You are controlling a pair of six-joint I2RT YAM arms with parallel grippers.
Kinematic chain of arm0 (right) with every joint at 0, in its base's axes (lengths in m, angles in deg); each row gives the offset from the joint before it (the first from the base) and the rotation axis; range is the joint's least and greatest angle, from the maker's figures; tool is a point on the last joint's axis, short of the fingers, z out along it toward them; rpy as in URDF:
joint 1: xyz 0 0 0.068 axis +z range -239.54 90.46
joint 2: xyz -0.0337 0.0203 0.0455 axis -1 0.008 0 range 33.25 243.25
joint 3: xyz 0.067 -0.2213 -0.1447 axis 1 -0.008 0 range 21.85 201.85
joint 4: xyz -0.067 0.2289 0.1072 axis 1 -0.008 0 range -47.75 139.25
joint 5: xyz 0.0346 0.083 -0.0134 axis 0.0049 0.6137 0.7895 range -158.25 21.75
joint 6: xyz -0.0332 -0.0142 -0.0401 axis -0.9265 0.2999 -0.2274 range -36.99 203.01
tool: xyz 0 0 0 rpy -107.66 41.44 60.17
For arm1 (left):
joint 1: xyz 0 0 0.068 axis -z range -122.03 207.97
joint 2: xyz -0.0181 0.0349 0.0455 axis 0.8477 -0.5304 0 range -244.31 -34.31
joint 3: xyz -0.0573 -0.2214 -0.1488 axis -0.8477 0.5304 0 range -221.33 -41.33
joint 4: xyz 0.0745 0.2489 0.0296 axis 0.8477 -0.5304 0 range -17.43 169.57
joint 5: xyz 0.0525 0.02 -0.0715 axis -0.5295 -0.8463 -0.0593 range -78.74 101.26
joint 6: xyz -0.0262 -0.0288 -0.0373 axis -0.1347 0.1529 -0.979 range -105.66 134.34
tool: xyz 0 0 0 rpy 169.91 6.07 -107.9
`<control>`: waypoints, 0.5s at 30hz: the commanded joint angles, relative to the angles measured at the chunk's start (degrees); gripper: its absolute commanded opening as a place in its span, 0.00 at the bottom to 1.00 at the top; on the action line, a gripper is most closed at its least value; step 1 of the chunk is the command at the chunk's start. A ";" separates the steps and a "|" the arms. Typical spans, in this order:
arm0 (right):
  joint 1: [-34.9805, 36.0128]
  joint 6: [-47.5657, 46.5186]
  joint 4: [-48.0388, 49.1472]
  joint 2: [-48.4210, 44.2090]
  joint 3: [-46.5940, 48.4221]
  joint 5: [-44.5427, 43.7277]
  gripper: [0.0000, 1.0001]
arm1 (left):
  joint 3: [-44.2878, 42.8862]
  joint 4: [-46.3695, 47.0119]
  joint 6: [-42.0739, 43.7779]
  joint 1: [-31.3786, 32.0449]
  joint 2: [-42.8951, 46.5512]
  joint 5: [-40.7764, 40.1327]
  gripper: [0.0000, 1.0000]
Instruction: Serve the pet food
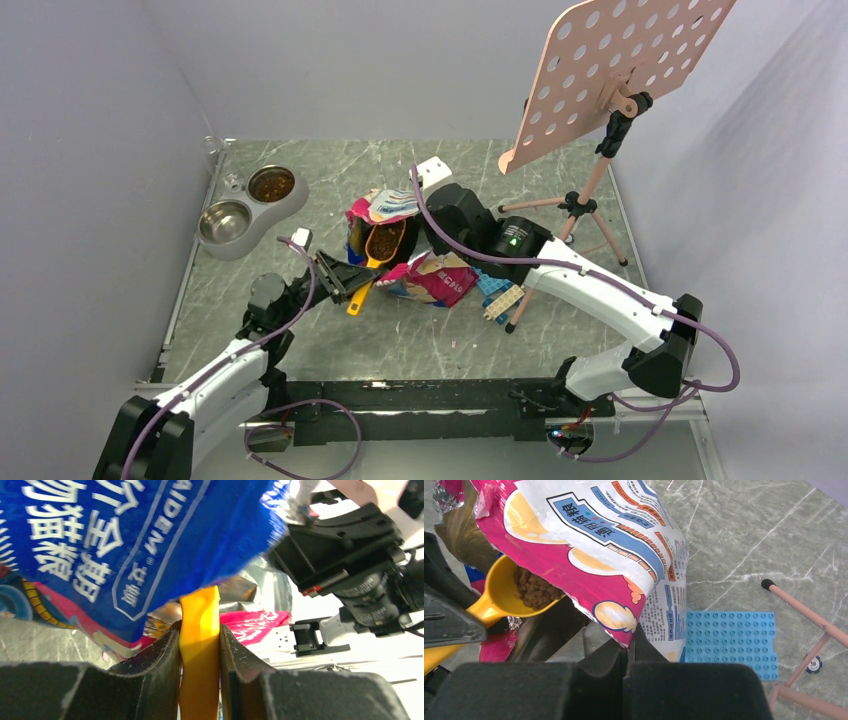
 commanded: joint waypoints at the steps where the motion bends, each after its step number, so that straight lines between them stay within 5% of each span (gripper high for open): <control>1: -0.20 -1.19 1.53 -3.60 2.28 -1.33 0.00 | 2.54 15.40 -1.82 0.35 3.60 1.64 0.00; 15: -0.98 2.57 -0.77 -1.81 5.27 -8.62 0.00 | 2.36 -7.23 -3.11 0.36 24.40 2.02 0.00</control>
